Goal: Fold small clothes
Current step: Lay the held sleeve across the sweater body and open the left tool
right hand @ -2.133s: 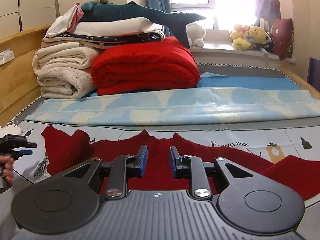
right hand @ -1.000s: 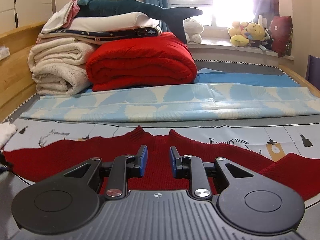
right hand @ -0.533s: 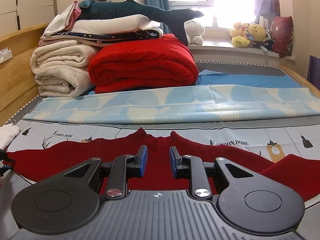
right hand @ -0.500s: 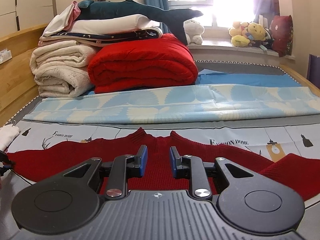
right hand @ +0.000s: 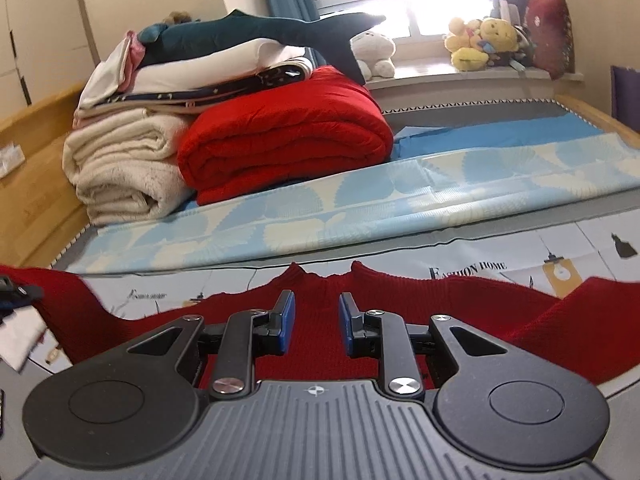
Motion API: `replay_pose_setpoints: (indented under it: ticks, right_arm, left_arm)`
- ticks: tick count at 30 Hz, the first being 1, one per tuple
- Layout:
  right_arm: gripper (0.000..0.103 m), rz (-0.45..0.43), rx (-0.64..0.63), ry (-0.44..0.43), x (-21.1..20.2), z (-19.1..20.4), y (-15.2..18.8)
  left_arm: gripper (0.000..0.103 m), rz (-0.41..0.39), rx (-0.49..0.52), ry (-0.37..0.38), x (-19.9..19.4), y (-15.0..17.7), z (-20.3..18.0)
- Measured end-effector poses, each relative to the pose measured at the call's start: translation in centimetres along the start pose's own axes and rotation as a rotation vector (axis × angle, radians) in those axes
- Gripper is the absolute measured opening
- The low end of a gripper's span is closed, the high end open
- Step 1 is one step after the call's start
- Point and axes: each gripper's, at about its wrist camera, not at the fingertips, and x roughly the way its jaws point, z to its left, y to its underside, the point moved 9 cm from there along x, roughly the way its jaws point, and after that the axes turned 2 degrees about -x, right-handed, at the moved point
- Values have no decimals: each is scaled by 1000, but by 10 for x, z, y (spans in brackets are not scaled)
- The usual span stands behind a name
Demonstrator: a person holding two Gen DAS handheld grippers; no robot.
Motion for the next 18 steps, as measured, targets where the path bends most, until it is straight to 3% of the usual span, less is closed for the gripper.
replay_pose_setpoints:
  ticks: [5,9,14,17,18]
  right_arm:
    - [25,-1,7,4,-15,-5,6]
    - [25,8,-24,33,-21,-17,11]
    - [25,47,38,64,-11,-39,16]
    - [25,70,53,62,-1,-40,21]
    - [25,77,48,61,3,-38,22]
  left_arm:
    - [12,80,279,82,16,62,-78]
    - [12,143,429,126,37,106,-113]
    - [14,318,426,137,63,143,-111]
    - [23,394,352,186,74,140,-111]
    - [31,401,328,208,73,134,-111]
